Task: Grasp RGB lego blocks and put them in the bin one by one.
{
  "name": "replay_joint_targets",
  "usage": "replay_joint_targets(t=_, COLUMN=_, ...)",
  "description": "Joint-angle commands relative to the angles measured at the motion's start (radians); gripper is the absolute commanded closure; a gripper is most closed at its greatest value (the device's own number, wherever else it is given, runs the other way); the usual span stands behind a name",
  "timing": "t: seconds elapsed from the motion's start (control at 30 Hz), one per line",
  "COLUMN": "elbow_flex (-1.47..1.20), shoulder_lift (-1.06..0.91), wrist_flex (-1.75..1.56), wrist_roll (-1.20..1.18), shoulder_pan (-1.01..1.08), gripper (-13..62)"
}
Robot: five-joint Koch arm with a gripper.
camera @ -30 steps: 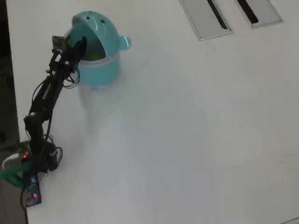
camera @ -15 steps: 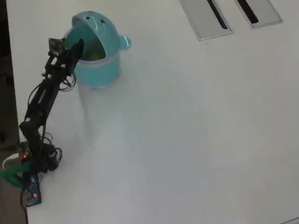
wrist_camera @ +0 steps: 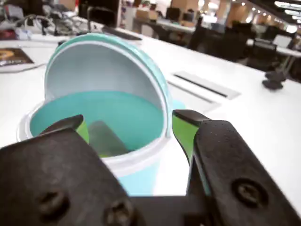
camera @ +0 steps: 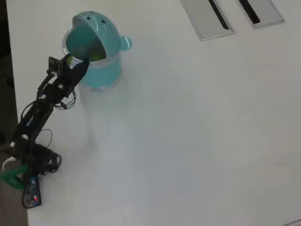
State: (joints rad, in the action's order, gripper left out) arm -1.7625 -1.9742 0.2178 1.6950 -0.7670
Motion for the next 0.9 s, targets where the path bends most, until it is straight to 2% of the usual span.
replay_joint_targets(t=0.0, elbow_flex=0.021, shoulder_lift=-0.08, wrist_flex=-0.028, wrist_roll=-0.025, shoulder_pan=0.034, gripper=16.6)
replay_joint_targets(t=0.4, elbow_flex=-0.225, shoulder_lift=-0.333, wrist_flex=-0.018, wrist_roll=-0.032, shoulder_pan=0.173, gripper=15.8)
replay_joint_targets(t=0.87, elbow_flex=-0.537, shoulder_lift=-0.39, wrist_flex=-0.451, wrist_roll=-0.526, shoulder_pan=0.561, gripper=14.7)
